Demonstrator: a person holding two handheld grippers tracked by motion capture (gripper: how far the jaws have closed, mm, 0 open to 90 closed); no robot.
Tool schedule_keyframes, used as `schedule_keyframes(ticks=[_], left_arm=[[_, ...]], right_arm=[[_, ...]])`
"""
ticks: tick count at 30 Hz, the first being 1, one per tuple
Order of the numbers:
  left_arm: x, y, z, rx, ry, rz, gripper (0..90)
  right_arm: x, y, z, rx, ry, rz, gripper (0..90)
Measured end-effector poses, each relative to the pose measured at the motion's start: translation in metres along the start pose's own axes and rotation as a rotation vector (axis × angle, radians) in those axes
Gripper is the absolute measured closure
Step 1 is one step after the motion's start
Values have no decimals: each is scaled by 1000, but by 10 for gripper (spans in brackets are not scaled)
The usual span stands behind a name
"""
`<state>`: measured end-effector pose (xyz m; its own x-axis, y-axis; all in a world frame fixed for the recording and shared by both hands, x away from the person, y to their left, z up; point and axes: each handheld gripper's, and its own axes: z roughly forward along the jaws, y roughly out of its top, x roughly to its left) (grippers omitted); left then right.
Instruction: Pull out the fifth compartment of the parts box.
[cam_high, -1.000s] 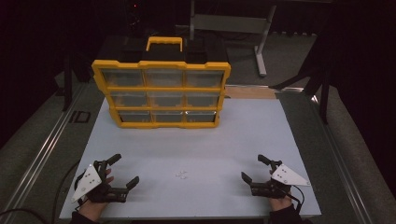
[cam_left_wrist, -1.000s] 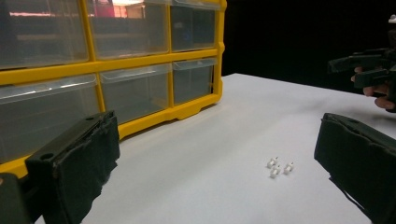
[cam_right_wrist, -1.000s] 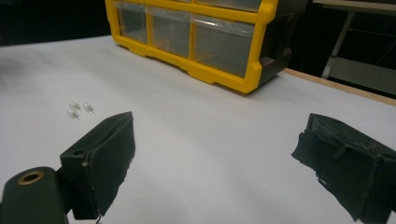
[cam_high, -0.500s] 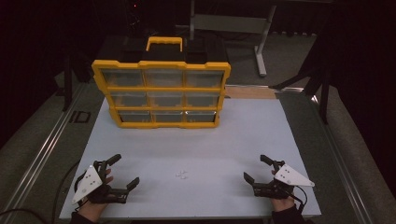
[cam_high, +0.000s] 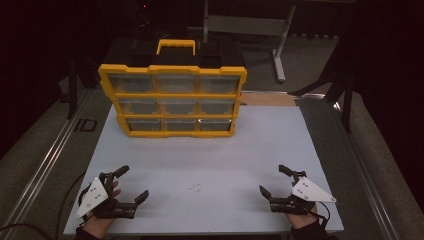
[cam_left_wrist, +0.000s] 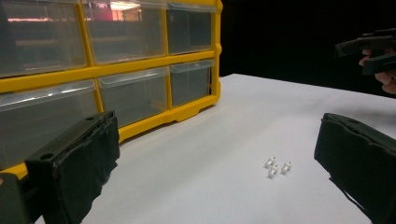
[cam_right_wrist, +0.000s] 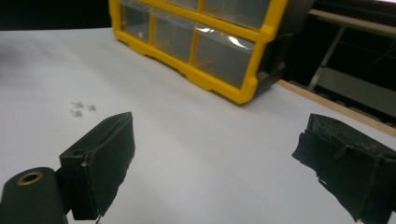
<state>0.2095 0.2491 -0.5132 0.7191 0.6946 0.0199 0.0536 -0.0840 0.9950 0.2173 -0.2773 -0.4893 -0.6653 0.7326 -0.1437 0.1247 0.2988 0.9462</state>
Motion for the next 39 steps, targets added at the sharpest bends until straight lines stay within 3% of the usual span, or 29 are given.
schedule_keyframes(ticks=[8, 16, 21, 33, 39], left_arm=[[0, 0, -1, -1, 0, -1, 1], [-1, 1, -1, -6, -2, -2, 2], [-1, 1, -2, -6, -2, 0, 1], [-1, 1, -2, -8, -4, 2, 1], [-1, 1, -2, -8, -3, 3, 1]], right_arm=[[7, 24, -4, -4, 17, -49, 96], [1, 65, -2, -49, 48, -110, 95], [1, 94, 8, -84, 82, -181, 92], [-3, 122, 30, -118, 117, -222, 92], [2, 136, 43, -138, 142, -258, 92]])
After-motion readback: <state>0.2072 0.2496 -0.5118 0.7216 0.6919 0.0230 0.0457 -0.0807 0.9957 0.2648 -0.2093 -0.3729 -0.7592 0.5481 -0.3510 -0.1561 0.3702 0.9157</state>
